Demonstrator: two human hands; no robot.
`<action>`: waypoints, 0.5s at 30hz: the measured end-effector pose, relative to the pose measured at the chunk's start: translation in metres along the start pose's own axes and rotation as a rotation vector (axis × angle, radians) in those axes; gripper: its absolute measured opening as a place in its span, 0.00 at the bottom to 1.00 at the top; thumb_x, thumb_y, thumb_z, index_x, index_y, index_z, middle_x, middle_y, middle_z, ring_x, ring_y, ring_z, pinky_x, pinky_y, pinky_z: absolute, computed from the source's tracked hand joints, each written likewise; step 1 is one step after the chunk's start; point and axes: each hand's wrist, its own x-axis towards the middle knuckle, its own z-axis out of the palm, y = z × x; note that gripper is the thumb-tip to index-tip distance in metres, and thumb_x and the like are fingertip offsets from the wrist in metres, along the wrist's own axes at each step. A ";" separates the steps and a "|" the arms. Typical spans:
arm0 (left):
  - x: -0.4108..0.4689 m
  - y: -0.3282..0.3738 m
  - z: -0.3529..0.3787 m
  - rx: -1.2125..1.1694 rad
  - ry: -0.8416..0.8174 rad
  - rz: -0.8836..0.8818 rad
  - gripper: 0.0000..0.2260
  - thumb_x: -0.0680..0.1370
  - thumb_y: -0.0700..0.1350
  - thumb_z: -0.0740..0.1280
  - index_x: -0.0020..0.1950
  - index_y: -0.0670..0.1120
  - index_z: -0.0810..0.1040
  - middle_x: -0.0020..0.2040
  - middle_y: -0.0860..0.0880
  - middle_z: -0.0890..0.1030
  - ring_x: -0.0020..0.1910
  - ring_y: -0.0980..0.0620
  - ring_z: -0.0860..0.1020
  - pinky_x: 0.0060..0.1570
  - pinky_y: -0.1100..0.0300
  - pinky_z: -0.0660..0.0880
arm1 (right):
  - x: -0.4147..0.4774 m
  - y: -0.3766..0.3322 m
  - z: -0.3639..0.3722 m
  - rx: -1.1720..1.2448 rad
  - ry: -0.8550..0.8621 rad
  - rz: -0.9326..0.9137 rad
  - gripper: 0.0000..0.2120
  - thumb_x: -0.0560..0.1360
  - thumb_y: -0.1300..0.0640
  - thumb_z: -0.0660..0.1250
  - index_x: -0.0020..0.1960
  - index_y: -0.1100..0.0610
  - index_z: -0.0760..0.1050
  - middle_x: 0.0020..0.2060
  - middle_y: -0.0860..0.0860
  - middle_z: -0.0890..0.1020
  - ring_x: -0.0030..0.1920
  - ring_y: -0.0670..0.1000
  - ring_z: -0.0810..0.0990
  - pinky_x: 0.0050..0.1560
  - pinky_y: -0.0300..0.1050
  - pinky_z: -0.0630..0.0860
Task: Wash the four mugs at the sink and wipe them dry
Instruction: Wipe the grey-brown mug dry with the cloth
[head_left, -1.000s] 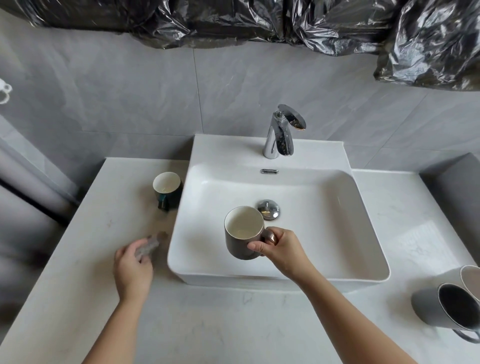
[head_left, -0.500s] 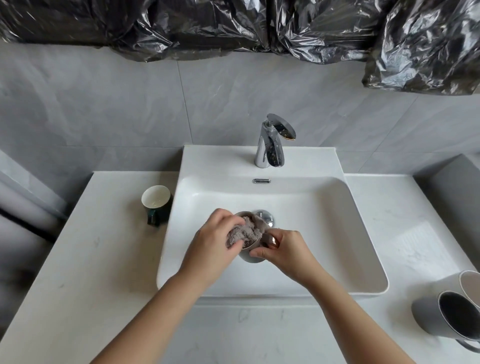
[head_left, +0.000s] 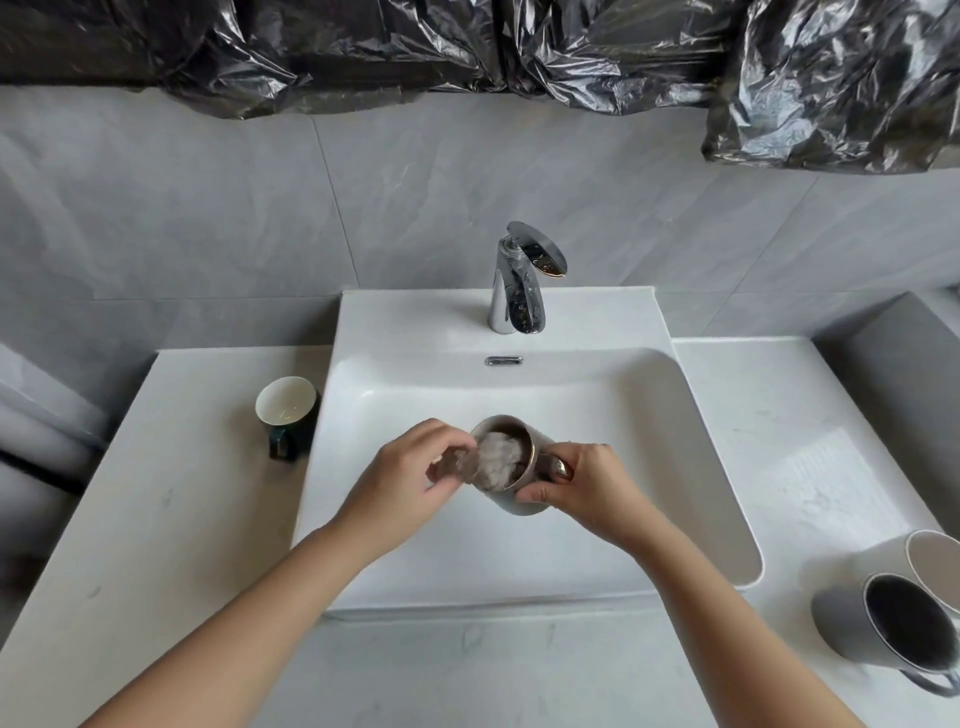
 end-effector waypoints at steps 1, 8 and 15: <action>0.006 0.004 0.005 -0.021 0.020 -0.010 0.14 0.72 0.38 0.68 0.54 0.53 0.78 0.51 0.59 0.76 0.45 0.60 0.76 0.46 0.63 0.74 | 0.001 -0.001 0.000 -0.010 -0.025 -0.007 0.23 0.65 0.56 0.80 0.28 0.54 0.64 0.26 0.47 0.63 0.30 0.47 0.59 0.30 0.41 0.58; 0.022 0.007 0.000 0.408 -0.279 0.343 0.12 0.72 0.45 0.62 0.53 0.46 0.79 0.61 0.50 0.76 0.51 0.52 0.76 0.66 0.59 0.61 | 0.003 0.006 -0.005 -0.031 -0.070 0.010 0.23 0.65 0.58 0.78 0.25 0.48 0.66 0.22 0.44 0.63 0.29 0.46 0.59 0.29 0.40 0.57; 0.033 0.008 0.012 0.642 -0.543 0.324 0.24 0.76 0.53 0.64 0.69 0.46 0.64 0.48 0.54 0.74 0.52 0.53 0.75 0.76 0.44 0.43 | 0.006 0.003 -0.013 -0.116 -0.075 -0.055 0.16 0.66 0.56 0.79 0.31 0.56 0.71 0.26 0.50 0.69 0.30 0.48 0.62 0.32 0.46 0.61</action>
